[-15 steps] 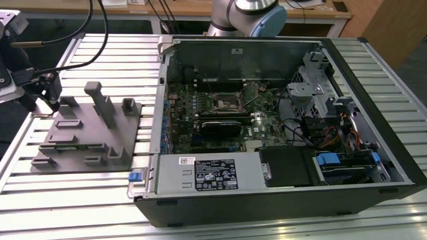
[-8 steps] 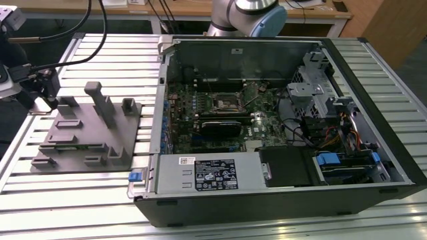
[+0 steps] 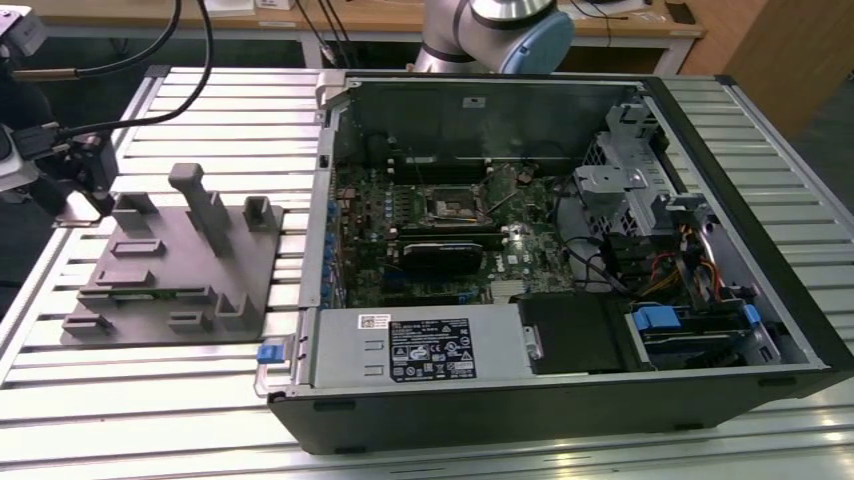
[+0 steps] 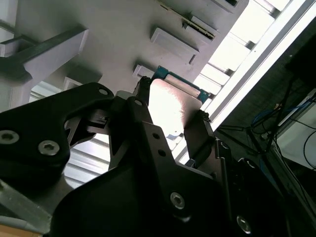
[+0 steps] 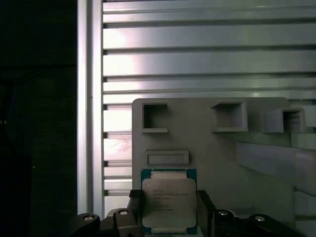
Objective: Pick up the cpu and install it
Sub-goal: 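Pick up the cpu and move it towards the insertion slot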
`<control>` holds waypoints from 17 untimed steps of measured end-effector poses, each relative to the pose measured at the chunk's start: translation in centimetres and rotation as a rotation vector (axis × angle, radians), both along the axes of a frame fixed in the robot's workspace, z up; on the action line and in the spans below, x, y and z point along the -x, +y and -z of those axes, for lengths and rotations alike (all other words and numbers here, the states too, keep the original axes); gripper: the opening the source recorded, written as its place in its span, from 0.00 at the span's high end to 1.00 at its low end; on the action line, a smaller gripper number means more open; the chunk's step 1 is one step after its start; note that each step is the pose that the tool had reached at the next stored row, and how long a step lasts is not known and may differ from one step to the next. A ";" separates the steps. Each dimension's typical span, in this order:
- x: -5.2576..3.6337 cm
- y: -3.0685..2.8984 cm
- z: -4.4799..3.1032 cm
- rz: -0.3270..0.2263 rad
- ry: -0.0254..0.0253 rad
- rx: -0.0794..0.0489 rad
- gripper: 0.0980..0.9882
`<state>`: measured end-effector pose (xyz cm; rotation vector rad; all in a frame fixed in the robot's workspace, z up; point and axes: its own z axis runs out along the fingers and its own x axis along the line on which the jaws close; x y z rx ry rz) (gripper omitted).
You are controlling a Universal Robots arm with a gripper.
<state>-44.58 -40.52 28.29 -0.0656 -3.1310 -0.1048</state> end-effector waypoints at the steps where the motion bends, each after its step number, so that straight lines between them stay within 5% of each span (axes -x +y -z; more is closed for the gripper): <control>1: 0.00 0.00 -0.03 0.000 -0.0001 0.000 0.52; 9: 0.00 0.05 -0.58 0.000 0.0000 0.000 0.52; 17: 0.00 0.16 -2.81 0.000 0.0001 0.000 0.52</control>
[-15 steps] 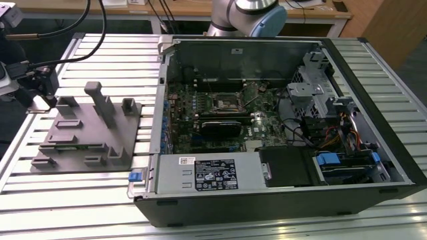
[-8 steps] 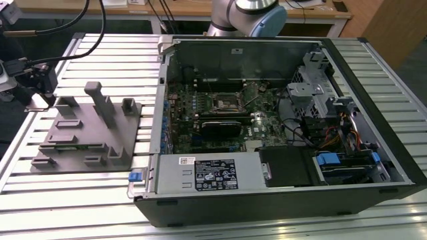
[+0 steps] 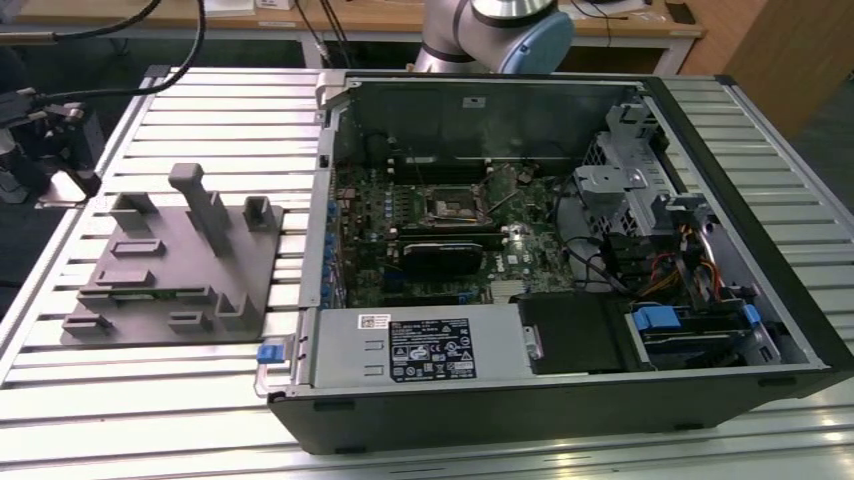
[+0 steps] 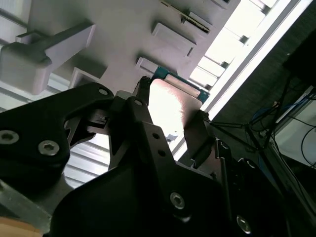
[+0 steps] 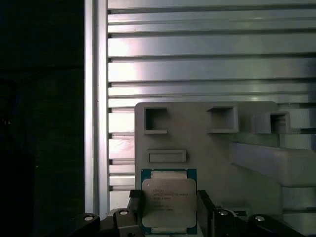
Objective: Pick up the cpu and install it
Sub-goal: 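Pick up the cpu and move it towards the insertion slot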
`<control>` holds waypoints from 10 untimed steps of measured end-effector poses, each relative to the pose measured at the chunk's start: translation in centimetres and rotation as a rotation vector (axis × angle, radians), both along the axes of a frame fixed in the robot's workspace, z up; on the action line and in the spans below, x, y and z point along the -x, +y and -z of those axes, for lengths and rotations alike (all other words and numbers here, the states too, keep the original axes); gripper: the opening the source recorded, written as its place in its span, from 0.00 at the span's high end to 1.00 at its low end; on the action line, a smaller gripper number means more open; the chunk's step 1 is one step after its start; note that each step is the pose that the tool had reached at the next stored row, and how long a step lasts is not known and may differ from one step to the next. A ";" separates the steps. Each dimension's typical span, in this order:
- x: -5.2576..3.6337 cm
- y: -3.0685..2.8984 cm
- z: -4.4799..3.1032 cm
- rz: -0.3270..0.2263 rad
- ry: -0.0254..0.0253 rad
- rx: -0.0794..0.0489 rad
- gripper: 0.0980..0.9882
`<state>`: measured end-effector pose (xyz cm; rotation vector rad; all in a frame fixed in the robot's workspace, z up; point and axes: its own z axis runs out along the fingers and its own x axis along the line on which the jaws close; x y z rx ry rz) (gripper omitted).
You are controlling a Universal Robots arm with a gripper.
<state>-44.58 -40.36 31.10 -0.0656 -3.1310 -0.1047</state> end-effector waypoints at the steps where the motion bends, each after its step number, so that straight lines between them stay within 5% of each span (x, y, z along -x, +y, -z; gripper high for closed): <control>1: 0.00 0.02 -0.42 0.000 -0.0001 0.000 0.52; 10: 0.00 0.21 -4.45 0.000 -0.0001 0.000 0.52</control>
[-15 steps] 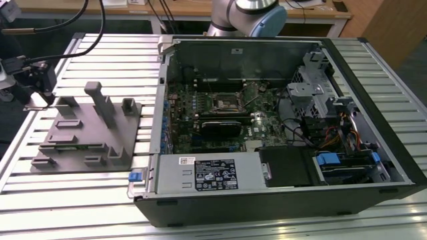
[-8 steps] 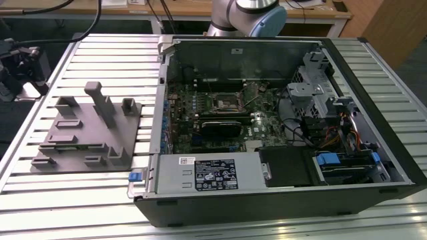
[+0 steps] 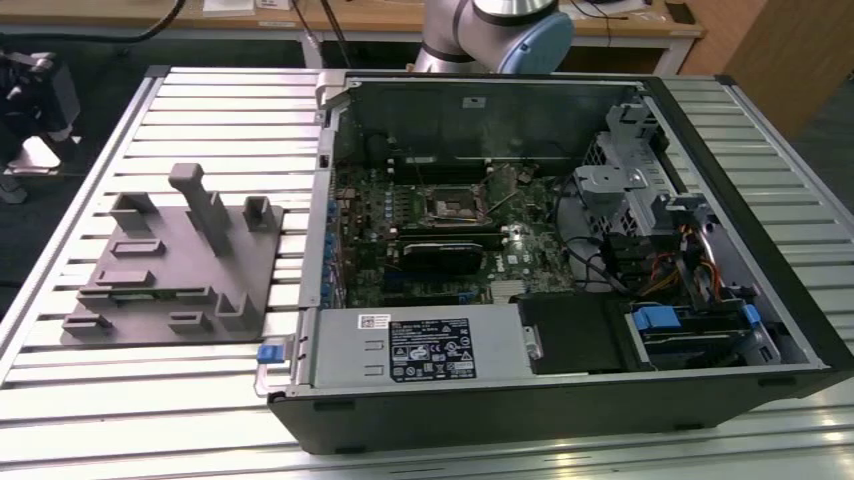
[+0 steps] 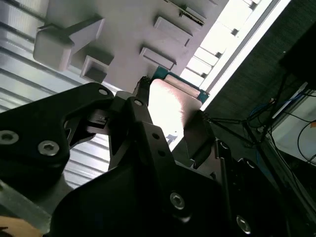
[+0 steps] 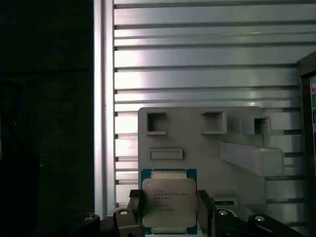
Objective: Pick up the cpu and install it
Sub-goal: 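Pick up the cpu and move it towards the insertion slot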
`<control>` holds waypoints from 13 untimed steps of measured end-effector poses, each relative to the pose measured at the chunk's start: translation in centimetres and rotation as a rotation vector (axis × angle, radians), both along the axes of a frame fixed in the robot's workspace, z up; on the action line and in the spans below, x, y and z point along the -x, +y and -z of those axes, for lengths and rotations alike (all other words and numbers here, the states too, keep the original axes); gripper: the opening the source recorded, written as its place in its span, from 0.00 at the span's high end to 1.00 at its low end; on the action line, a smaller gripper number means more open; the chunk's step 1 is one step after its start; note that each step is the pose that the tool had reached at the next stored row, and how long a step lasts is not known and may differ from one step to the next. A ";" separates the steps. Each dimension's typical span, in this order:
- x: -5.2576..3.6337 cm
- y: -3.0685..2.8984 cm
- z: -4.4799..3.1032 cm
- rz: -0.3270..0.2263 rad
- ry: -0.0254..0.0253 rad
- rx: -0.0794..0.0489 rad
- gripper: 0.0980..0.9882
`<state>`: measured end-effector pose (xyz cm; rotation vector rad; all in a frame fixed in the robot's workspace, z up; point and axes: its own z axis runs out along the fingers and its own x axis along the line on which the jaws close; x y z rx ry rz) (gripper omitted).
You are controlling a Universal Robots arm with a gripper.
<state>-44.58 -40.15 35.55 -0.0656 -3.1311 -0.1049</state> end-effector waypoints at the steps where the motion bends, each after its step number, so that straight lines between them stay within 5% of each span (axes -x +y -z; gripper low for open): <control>1: 0.00 0.02 -0.49 0.000 0.0001 0.000 0.52; 13: 0.00 0.17 -5.18 0.000 0.0000 0.000 0.52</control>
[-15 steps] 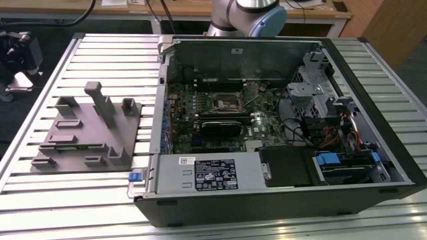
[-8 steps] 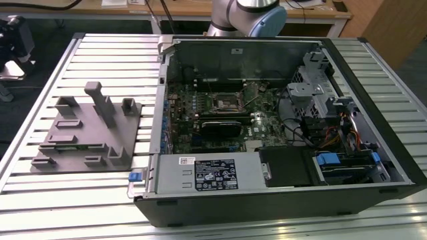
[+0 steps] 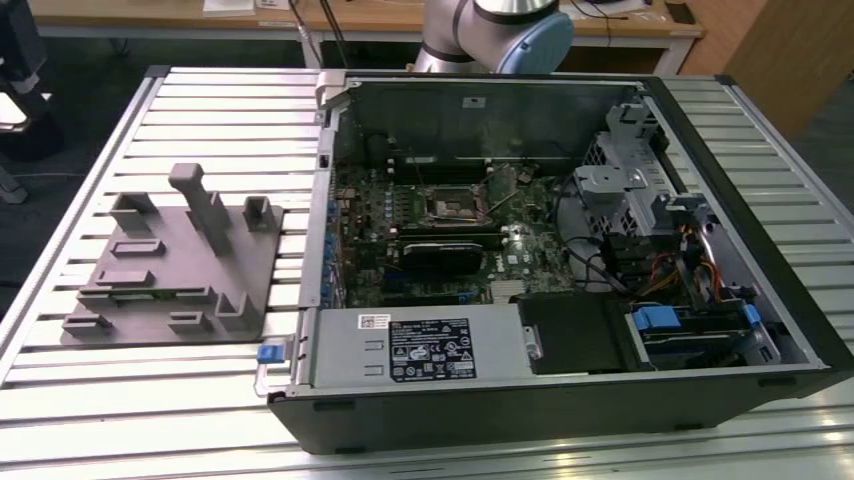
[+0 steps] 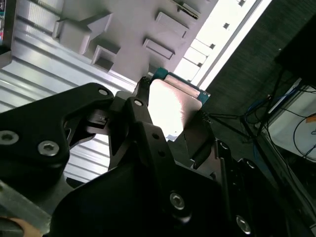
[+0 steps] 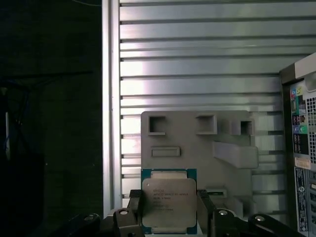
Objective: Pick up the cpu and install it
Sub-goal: 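Pick up the cpu and move it towards the insertion slot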
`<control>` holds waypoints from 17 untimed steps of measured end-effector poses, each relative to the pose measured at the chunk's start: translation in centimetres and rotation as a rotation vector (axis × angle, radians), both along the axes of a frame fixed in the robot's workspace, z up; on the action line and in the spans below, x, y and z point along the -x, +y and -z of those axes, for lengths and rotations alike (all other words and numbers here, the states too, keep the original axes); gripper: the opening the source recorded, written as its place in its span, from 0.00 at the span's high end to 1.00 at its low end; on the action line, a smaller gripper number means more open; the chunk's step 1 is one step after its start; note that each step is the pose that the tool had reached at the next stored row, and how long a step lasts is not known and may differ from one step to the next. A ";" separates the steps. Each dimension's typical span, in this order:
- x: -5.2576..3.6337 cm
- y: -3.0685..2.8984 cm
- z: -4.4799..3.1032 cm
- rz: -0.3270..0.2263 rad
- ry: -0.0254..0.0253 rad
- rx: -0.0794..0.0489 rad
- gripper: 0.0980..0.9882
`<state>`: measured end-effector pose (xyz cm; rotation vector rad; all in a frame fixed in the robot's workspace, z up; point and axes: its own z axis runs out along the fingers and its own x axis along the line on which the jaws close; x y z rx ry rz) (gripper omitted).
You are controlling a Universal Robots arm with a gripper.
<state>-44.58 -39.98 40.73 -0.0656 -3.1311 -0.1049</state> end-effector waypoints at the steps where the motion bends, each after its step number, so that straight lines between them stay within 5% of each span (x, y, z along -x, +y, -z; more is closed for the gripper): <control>1: 0.00 0.00 -0.28 0.000 0.0001 0.000 0.52; 17: -2.68 0.03 -0.41 0.000 0.0002 0.000 0.52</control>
